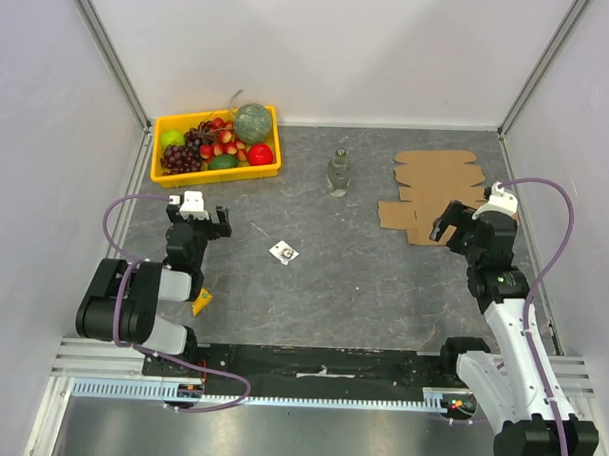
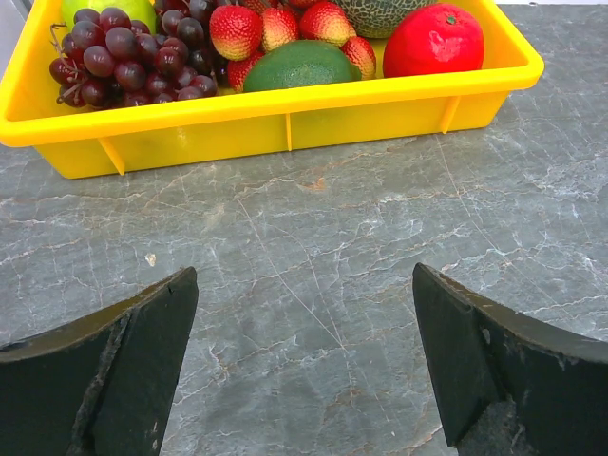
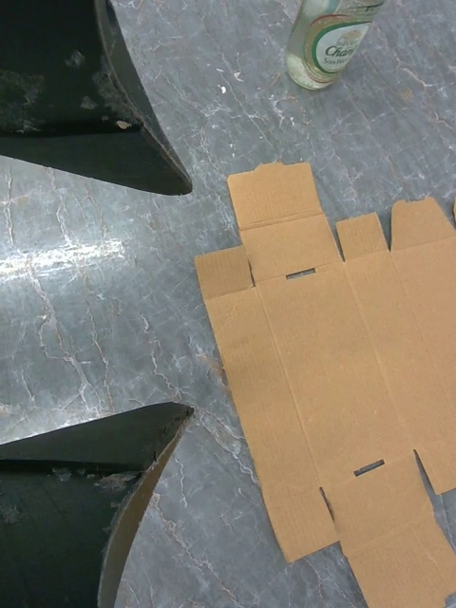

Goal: Fold the paper box

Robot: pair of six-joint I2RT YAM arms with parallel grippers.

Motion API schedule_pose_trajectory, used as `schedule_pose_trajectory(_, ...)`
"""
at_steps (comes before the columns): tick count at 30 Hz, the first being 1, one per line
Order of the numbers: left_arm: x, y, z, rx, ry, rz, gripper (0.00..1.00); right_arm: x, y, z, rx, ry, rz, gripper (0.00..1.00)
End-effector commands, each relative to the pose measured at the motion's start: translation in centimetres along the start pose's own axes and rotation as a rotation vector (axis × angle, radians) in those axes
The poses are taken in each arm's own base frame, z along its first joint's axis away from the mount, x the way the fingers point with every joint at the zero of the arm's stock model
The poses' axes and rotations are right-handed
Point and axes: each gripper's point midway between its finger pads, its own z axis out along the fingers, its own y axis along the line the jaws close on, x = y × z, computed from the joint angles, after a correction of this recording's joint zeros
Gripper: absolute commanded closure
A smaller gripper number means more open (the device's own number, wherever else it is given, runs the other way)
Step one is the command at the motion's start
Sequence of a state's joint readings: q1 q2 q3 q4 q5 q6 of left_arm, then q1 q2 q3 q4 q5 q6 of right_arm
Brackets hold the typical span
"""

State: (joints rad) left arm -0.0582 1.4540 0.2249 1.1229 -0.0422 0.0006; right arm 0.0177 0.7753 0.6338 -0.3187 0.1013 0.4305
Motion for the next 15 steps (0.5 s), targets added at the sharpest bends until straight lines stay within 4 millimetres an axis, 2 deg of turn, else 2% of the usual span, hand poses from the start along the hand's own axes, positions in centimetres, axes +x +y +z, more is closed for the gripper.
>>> schedule_pose_trajectory(1,-0.9,0.0,0.1,0.010,-0.033,0.009,0.00,0.5,-0.2,0.1,0.013,0.020,0.003,0.02)
schedule_pose_trajectory(11,-0.8,0.0,0.1,0.008,-0.030,0.009,0.00,2.8,-1.2,1.6,0.105,0.147,0.063,0.02)
schedule_pose_trajectory(15,-0.9,-0.1,0.1,0.010,-0.031,0.009,0.00,3.8,-1.0,2.0,0.101,0.191,0.086,0.02)
